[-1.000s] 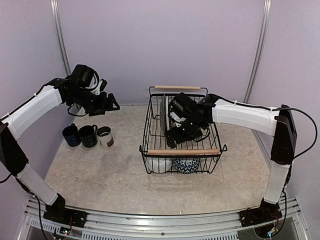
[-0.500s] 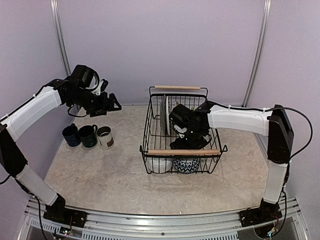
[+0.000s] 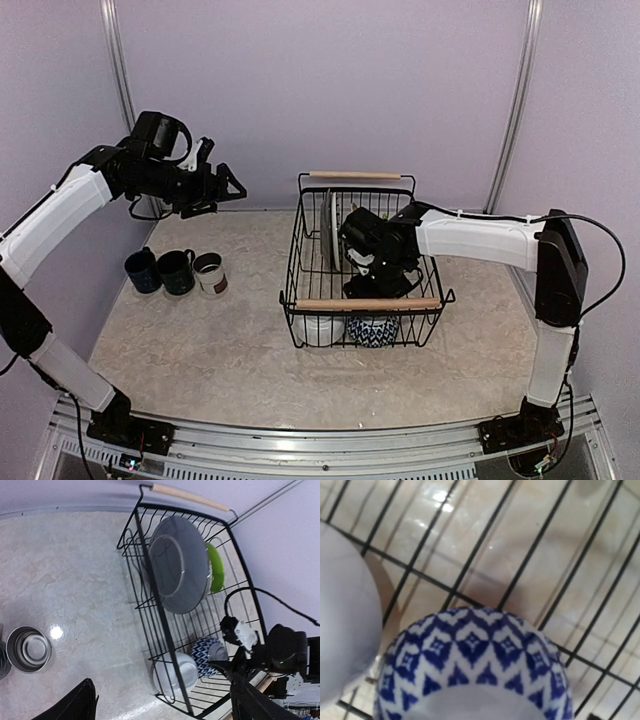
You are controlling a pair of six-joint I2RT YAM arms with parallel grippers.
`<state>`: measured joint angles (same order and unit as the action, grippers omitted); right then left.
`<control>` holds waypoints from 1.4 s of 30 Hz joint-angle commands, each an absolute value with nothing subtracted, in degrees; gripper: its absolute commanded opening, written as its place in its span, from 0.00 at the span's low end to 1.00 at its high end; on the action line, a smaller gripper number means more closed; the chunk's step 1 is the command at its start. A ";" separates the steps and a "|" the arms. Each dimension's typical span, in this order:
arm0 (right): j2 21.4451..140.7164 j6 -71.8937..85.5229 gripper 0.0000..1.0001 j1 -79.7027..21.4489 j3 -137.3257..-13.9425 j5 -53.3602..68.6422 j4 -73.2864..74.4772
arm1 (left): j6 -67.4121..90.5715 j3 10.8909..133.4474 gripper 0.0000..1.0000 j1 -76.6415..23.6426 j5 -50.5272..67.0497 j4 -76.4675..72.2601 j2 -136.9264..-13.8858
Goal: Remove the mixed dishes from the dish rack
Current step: Grab the bowl from the dish rack.
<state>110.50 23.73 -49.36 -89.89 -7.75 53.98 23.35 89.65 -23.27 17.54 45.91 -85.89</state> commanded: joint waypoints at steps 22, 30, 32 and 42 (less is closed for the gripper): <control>112.09 24.16 0.57 -49.25 -92.07 -4.99 59.58 | 21.98 94.46 0.90 -23.64 16.97 41.22 -87.07; 111.54 24.44 0.52 -49.31 -91.85 -5.48 59.81 | 21.97 93.91 0.90 -23.65 17.22 40.96 -86.40; 111.14 24.85 0.47 -49.30 -91.99 -6.54 59.85 | 22.06 93.91 0.90 -23.67 17.46 40.96 -86.63; 106.95 27.42 0.34 -49.33 -92.06 -9.96 56.09 | 22.19 93.70 0.90 -23.64 17.43 41.04 -87.35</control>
